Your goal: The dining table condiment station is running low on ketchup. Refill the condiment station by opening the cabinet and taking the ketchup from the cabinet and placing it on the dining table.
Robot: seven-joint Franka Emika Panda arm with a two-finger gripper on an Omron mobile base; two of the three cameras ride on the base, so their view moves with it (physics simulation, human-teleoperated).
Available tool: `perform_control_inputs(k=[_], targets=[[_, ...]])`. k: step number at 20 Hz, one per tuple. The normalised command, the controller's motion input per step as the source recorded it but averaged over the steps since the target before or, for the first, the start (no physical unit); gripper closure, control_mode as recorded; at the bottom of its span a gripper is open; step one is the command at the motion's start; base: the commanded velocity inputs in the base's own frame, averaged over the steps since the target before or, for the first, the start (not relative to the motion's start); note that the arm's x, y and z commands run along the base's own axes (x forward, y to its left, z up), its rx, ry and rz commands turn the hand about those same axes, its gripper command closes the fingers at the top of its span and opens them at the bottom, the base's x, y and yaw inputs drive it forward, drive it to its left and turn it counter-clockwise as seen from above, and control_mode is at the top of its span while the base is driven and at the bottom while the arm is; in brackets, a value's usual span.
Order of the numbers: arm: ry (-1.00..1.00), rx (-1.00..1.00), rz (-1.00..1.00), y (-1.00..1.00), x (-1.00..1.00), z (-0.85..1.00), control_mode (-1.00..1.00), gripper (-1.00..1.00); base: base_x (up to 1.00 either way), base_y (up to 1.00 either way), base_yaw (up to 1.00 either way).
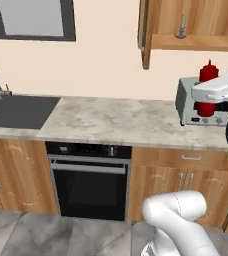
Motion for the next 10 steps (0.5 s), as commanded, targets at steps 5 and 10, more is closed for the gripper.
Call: perform_control_inputs(k=[5, 10], targets=[[0.0, 0.0, 0.0, 0.0, 0.0, 0.0, 1.0, 1.0, -0.56, 0.67, 0.63], [0.0, 0.0, 0.0, 0.0, 0.0, 0.0, 1.0, 1.0, -0.3, 0.78, 0.75]])
